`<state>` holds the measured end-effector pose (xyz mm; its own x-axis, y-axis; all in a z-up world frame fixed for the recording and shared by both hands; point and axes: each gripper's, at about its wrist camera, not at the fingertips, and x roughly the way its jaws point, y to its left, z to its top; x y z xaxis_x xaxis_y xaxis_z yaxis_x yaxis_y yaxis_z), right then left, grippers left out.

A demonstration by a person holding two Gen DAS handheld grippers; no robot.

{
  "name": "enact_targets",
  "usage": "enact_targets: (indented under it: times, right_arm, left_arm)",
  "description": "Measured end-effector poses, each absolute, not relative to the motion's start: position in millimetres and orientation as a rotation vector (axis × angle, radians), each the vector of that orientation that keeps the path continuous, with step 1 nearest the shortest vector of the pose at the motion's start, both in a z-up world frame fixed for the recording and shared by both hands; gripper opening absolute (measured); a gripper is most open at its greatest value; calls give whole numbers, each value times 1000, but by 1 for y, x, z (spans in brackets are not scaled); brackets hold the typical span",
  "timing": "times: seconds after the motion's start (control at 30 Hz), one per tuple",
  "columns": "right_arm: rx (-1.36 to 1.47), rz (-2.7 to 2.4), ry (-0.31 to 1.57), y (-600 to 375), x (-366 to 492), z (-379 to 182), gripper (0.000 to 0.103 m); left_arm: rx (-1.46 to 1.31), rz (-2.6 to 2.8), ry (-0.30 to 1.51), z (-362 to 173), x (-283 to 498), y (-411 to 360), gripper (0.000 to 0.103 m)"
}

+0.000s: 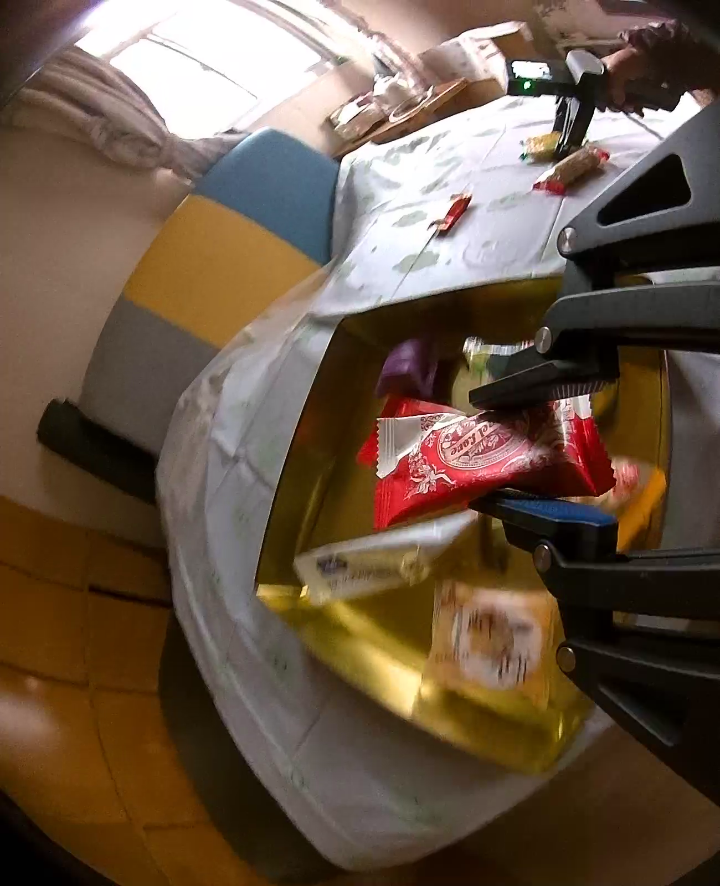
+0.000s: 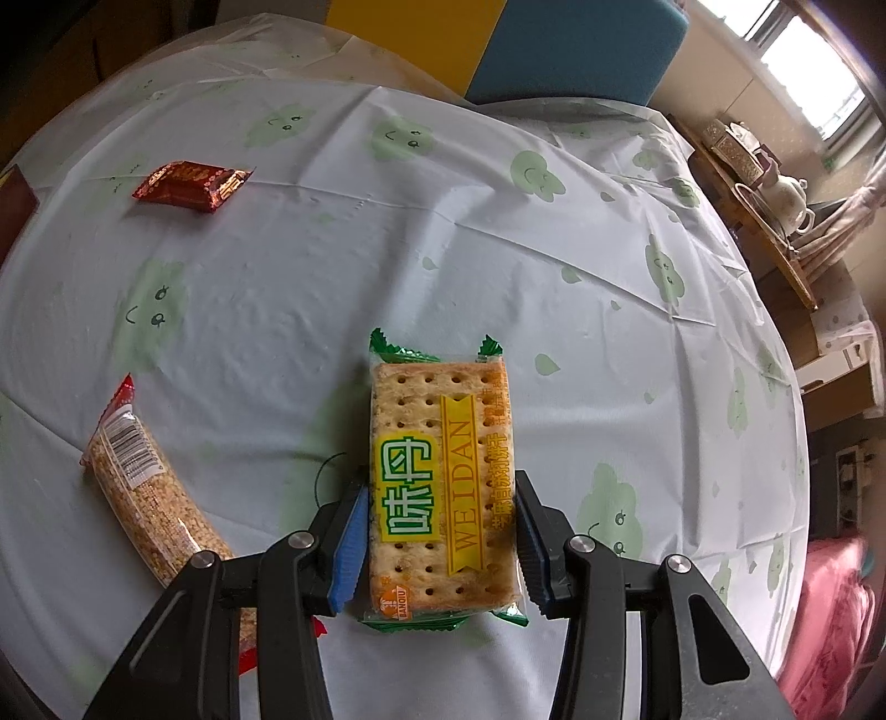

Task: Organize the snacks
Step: 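Carry the red-white pack to the gold tray with left tool while right tool holds crackers, then lower the red-white pack into the gold tray and open the left tool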

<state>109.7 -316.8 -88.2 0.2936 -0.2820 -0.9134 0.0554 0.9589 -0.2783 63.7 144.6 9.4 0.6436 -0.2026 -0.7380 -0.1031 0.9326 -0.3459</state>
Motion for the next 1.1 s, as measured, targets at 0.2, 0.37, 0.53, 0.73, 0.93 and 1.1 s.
enact_targets:
  times: [0.2,0.37,0.53,0.73,0.93,1.1]
  right_arm:
    - [-213,-227,1255,-316,109,-88,48]
    - [-218,-228,1255,-316,110,-87,48]
    - [-222,-229,1256,-316,110,-87,48]
    - [-228,-230,1257,-315,110,-87,48]
    - [-239,-233,1255,-313,109,-87,48]
    - [-245,-232,1254,-312,109,-87,48]
  left_arm:
    - [-277,-153,897,11,97,107,30]
    - [-243,-166,937,0,134,90,31]
    - [-274,-105,1016,-26,155,94,33]
    - [-219,-89,970,-23,135,91,33]
    - [-174,-76,1008,-39,138,87,32]
    - [-140,-88,1015,-43,138,74,29]
